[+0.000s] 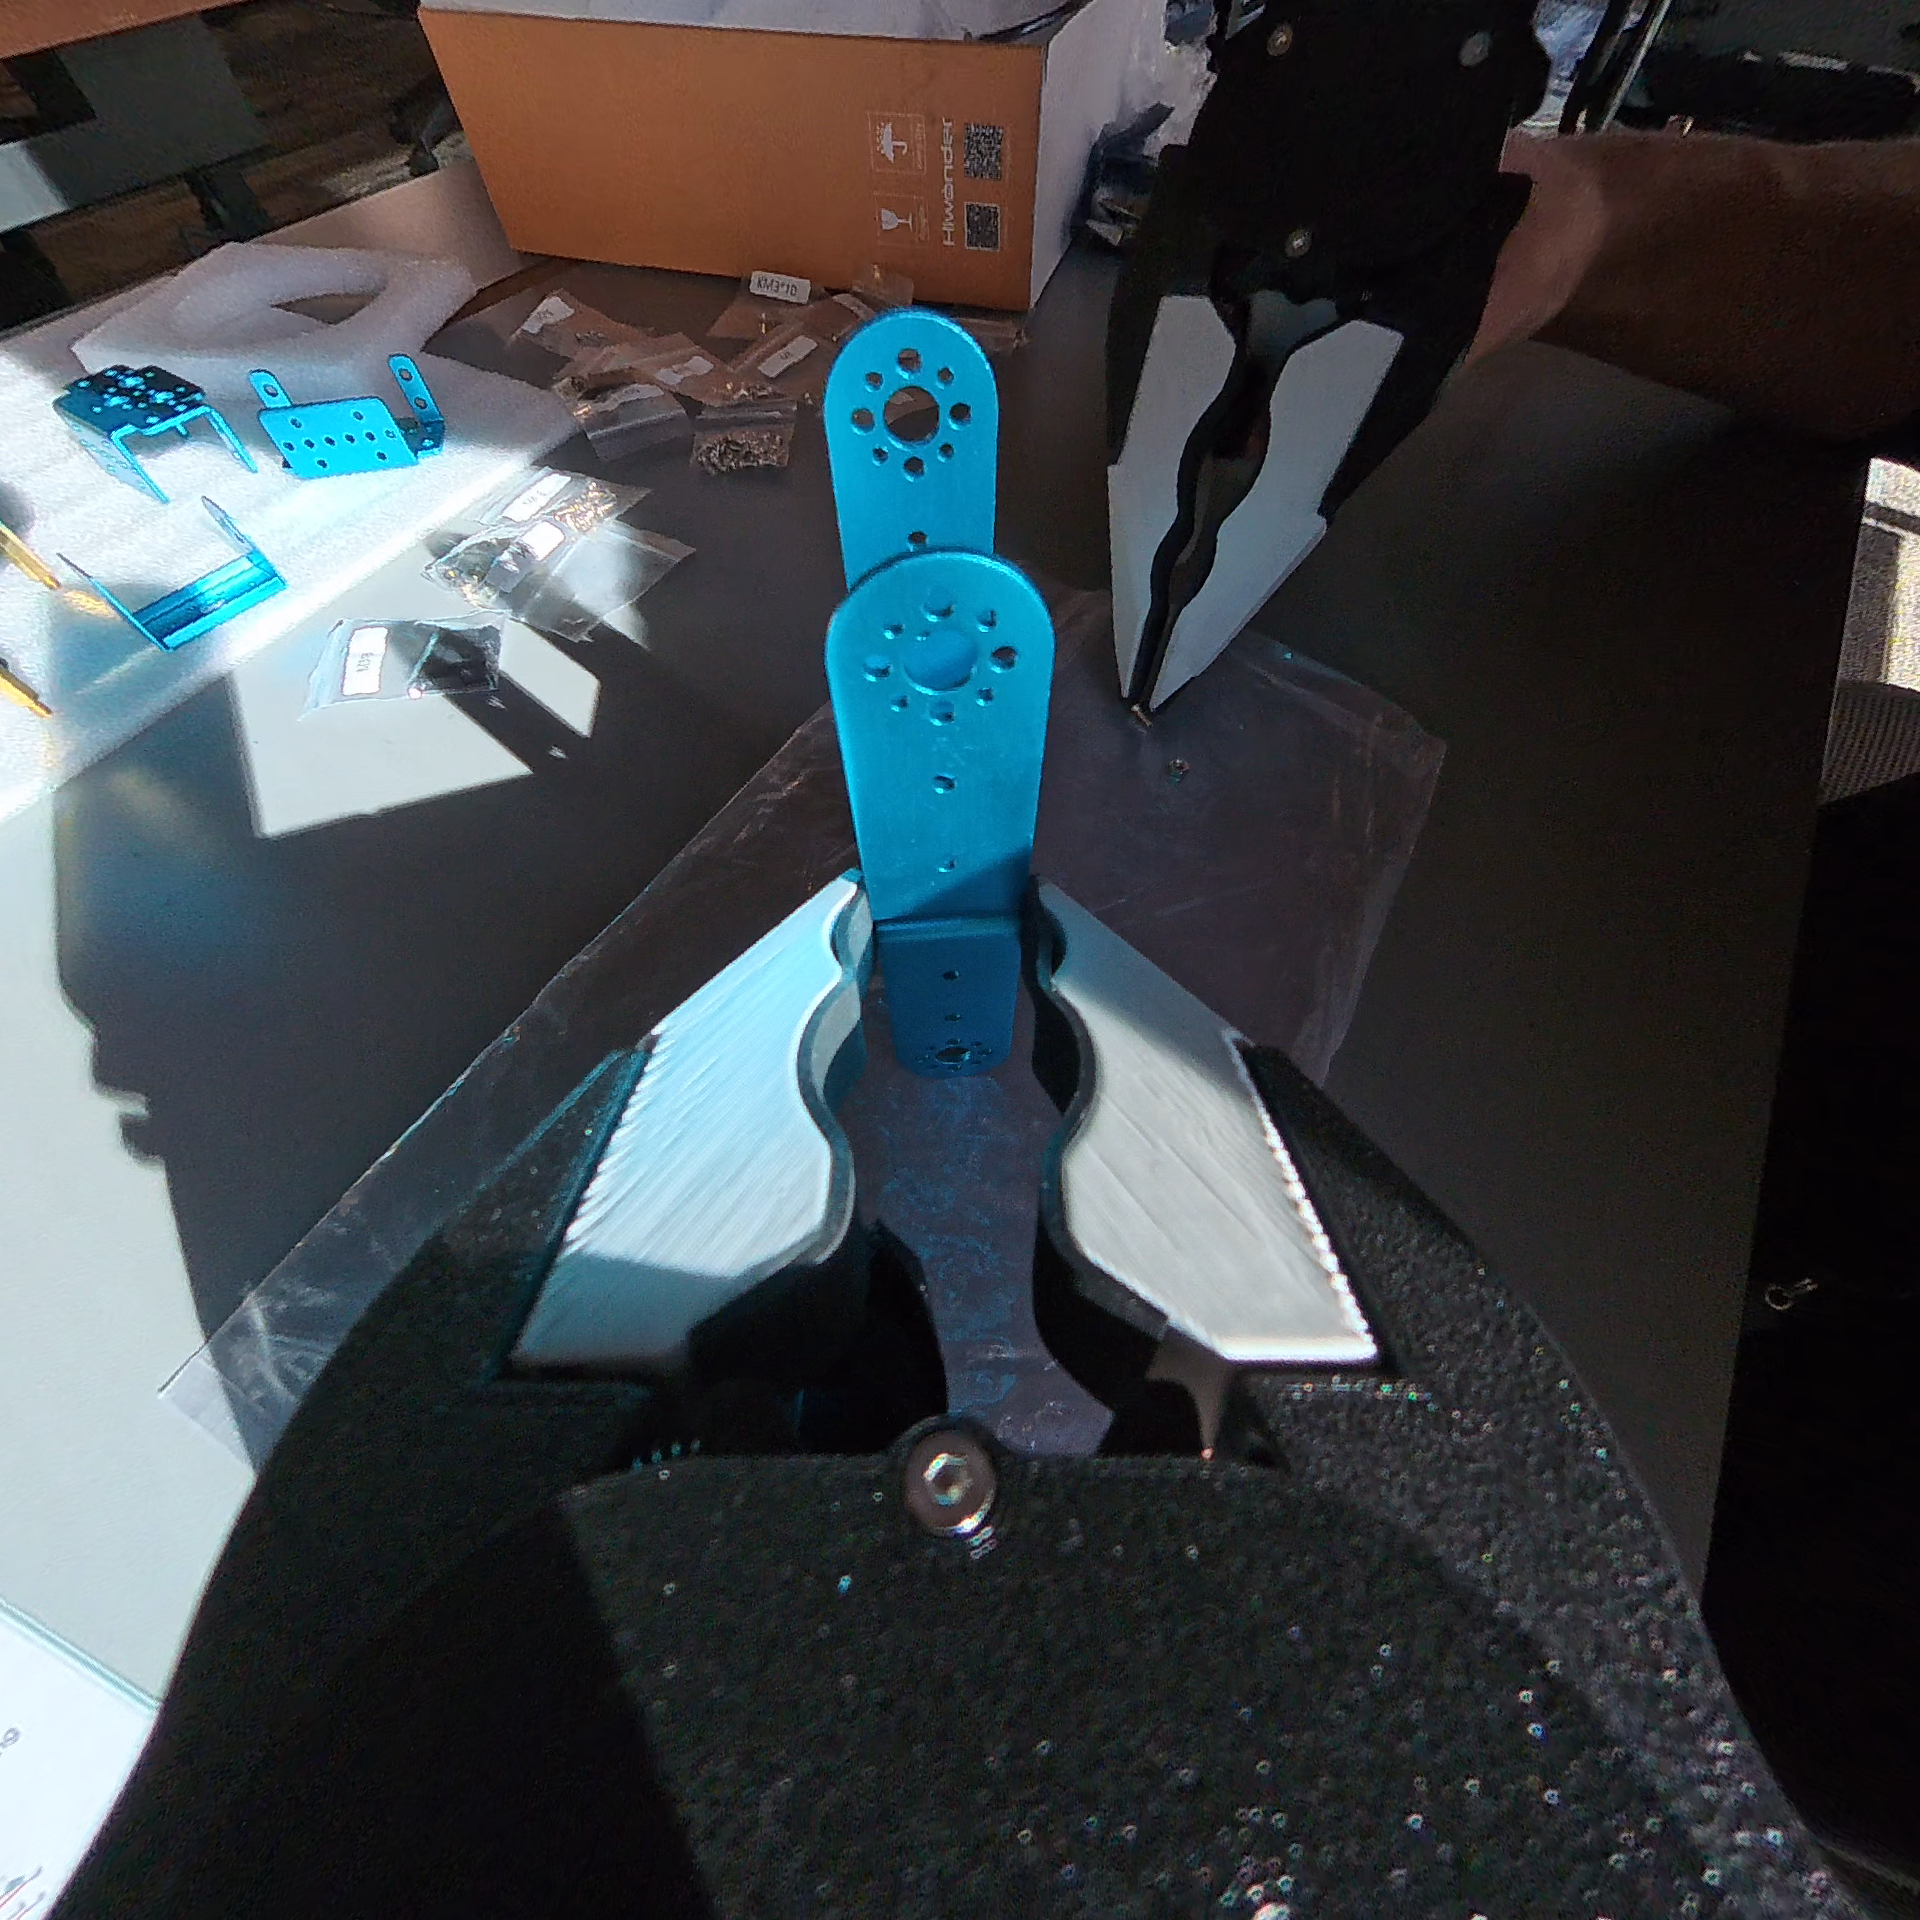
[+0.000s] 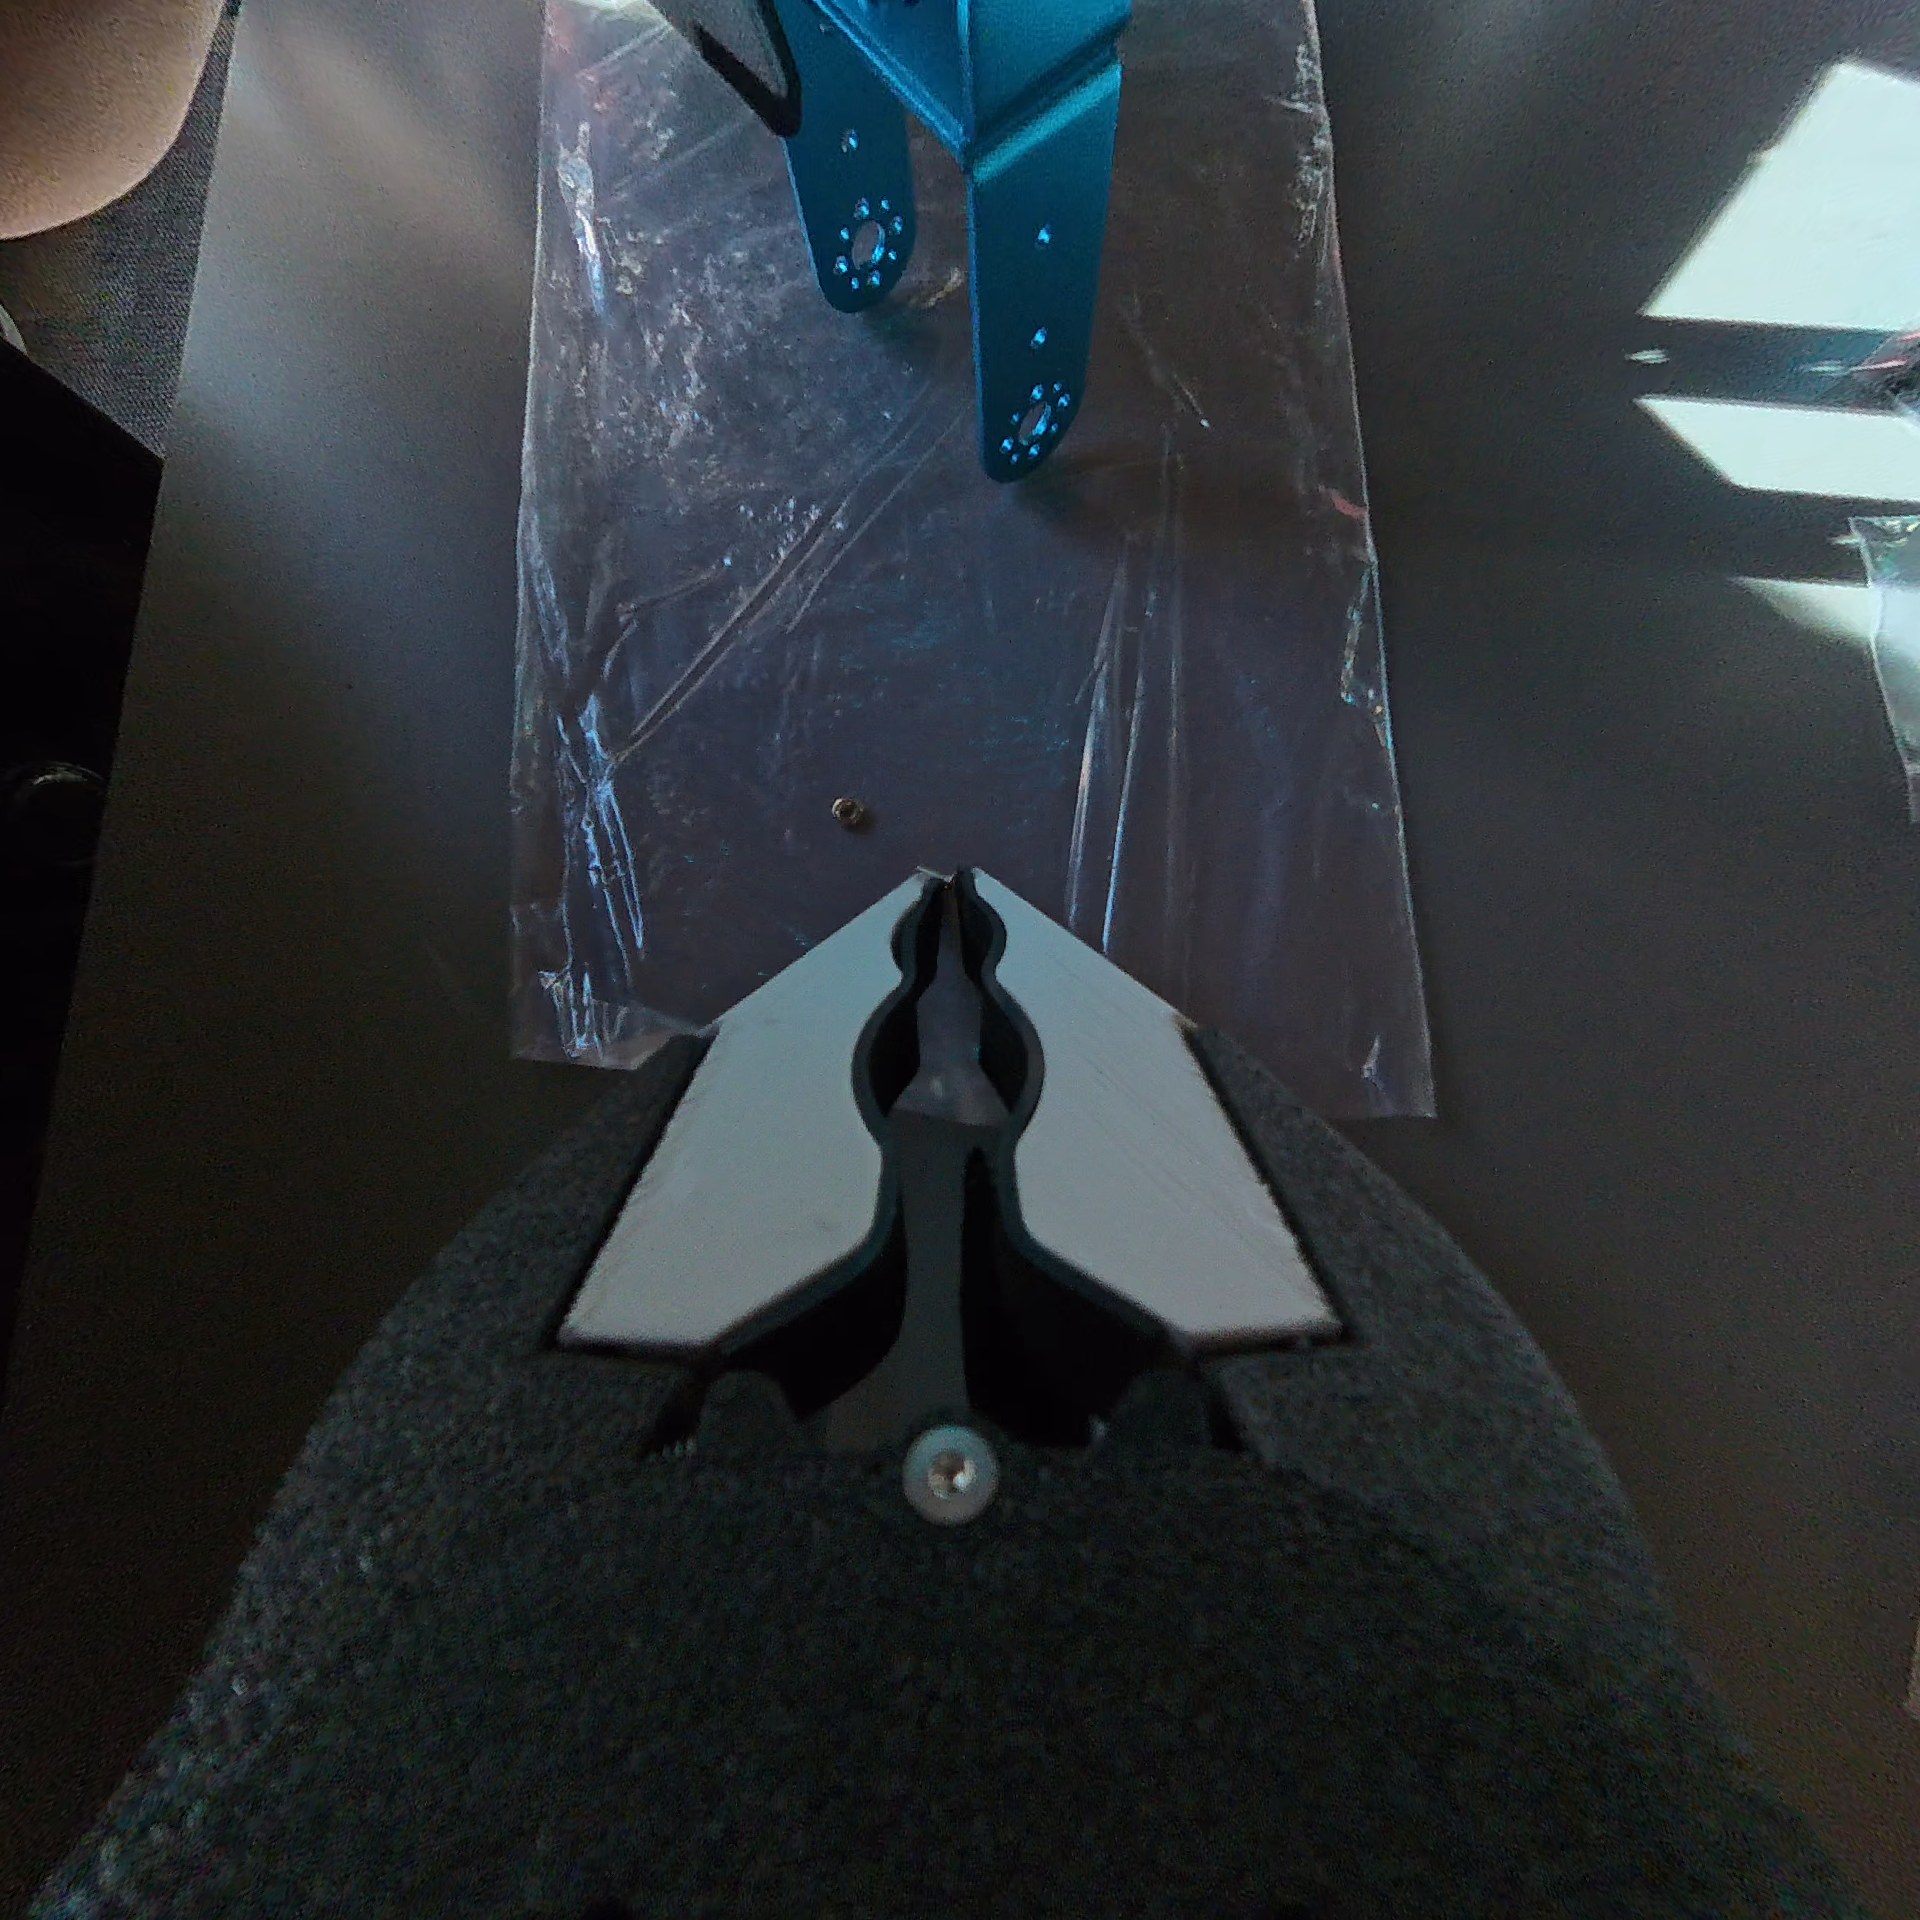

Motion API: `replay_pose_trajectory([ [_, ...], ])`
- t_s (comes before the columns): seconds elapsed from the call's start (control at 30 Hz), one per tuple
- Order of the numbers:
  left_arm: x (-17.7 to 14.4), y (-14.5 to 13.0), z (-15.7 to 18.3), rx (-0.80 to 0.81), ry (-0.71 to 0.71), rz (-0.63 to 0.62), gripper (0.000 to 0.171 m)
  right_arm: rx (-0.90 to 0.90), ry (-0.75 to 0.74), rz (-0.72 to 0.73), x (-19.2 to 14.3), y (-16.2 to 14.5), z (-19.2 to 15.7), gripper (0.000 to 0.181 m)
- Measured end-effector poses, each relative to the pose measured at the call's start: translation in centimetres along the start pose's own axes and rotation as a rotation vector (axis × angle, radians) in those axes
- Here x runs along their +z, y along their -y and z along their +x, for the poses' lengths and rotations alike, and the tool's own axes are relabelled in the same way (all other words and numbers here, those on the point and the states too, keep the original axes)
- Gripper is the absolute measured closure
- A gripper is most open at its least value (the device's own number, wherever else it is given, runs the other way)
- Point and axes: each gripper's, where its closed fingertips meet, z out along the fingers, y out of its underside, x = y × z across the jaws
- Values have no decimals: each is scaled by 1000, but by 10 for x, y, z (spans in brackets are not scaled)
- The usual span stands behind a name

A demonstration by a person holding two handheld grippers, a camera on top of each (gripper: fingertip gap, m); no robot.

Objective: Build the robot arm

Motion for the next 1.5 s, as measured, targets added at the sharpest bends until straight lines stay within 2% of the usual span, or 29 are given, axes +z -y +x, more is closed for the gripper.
replay_pose_trajectory([
  [0.2,0,0,0,-10,-1,2,144,-20,-14,10,0,3,2,181],
  [0.37,1,4,-5,-123,13,18,145,-84,-89,52,-7,17,4,181],
  [0.53,1,14,-4,-338,-46,94,144,-289,-347,140,-27,59,12,181],
  [0.6,3,14,-3,-378,-64,100,144,-381,-447,159,-35,79,10,181],
  [0.7,7,13,-3,-339,-29,73,146,-471,-529,158,-40,104,9,181],
  [0.83,12,14,3,-280,7,28,144,-508,-544,124,-33,124,10,181],
  [1.07,14,12,1,-217,91,-17,144,-571,-587,25,-8,121,10,181],
  [1.5,18,13,7,-132,123,-62,144,-618,-610,-54,-2,111,12,181],
])
